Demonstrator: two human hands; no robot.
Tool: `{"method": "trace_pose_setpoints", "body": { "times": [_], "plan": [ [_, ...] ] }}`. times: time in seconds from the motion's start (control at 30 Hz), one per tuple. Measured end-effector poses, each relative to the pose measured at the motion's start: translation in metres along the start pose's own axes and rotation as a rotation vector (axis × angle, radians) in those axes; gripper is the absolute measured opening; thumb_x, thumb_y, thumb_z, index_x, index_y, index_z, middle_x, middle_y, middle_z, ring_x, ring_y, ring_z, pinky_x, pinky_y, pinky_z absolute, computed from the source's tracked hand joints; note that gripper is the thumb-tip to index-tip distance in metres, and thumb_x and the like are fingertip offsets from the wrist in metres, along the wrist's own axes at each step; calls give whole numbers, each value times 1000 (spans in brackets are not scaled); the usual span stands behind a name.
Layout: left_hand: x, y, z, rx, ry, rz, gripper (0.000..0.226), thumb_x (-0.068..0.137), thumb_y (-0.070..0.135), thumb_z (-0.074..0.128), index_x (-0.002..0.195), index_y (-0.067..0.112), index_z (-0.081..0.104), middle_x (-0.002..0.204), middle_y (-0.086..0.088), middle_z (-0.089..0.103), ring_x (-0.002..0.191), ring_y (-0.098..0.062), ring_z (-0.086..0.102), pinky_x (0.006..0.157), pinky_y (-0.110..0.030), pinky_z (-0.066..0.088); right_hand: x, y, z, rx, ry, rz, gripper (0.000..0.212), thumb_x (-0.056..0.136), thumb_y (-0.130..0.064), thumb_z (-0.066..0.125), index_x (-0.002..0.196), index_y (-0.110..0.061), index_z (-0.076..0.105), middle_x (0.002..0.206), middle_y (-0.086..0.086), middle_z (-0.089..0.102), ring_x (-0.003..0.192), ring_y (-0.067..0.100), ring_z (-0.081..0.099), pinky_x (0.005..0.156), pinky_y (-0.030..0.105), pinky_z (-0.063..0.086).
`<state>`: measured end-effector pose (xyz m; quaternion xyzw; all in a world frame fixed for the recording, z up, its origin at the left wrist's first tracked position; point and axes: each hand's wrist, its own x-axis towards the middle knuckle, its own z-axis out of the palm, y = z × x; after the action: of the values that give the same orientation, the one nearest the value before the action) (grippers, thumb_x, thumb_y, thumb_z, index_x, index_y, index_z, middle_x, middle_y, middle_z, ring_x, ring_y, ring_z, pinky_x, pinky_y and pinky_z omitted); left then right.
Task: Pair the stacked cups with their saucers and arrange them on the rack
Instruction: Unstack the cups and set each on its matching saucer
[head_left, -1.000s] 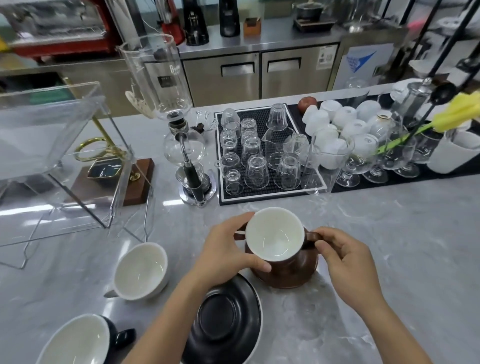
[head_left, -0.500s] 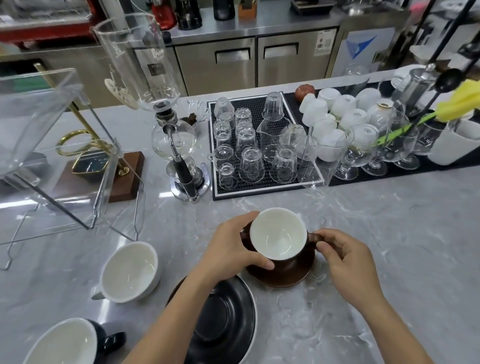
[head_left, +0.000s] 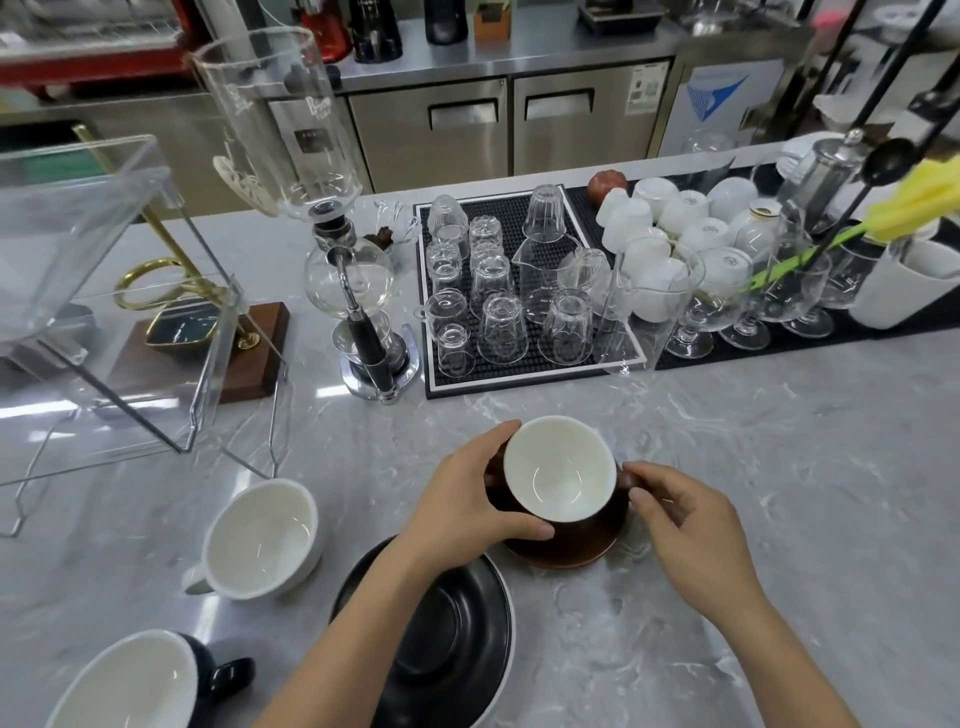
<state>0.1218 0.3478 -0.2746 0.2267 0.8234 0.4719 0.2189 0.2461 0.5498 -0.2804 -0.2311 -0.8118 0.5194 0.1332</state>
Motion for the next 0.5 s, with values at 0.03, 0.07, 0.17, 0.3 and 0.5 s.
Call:
{"method": "trace_pose_setpoints", "body": {
  "times": [0.03,0.07,0.17,0.3,0.5],
  "plan": [
    [-3,0,0,-1,6,4,111,43,45,91,146,33,49,134,17,61,121,-4,57,102,-33,53,-2,-2,1,8,-1,5,46,92,-6,65,98,-52,64,97,-34,71,93,-7,68,76,10,50],
    [-6,-1,0,-5,12,10,110,45,45,91,146,34,48,133,21,60,119,0,57,101,-32,54,-3,-4,1,23,2,11,46,92,-7,66,98,-52,64,96,-31,72,92,-7,68,73,7,50],
    [-16,-4,-3,-27,47,22,106,49,42,91,145,33,48,130,25,57,113,2,59,97,-31,56,-10,-10,2,34,27,16,40,91,-10,68,99,-50,64,101,-18,73,92,0,69,77,12,51],
    [-35,-9,-13,-55,124,31,92,55,46,87,139,36,50,130,22,59,112,2,60,92,-23,54,-22,-25,5,-9,119,-35,33,90,-14,68,103,-44,63,109,-23,67,100,8,65,81,23,47],
    [-73,-8,-35,-130,225,22,48,76,47,76,121,39,65,119,25,67,107,1,65,85,-13,53,-45,-54,19,-36,192,-213,42,89,-4,67,100,-45,62,106,-31,65,97,-8,62,81,6,45]
  ]
}}
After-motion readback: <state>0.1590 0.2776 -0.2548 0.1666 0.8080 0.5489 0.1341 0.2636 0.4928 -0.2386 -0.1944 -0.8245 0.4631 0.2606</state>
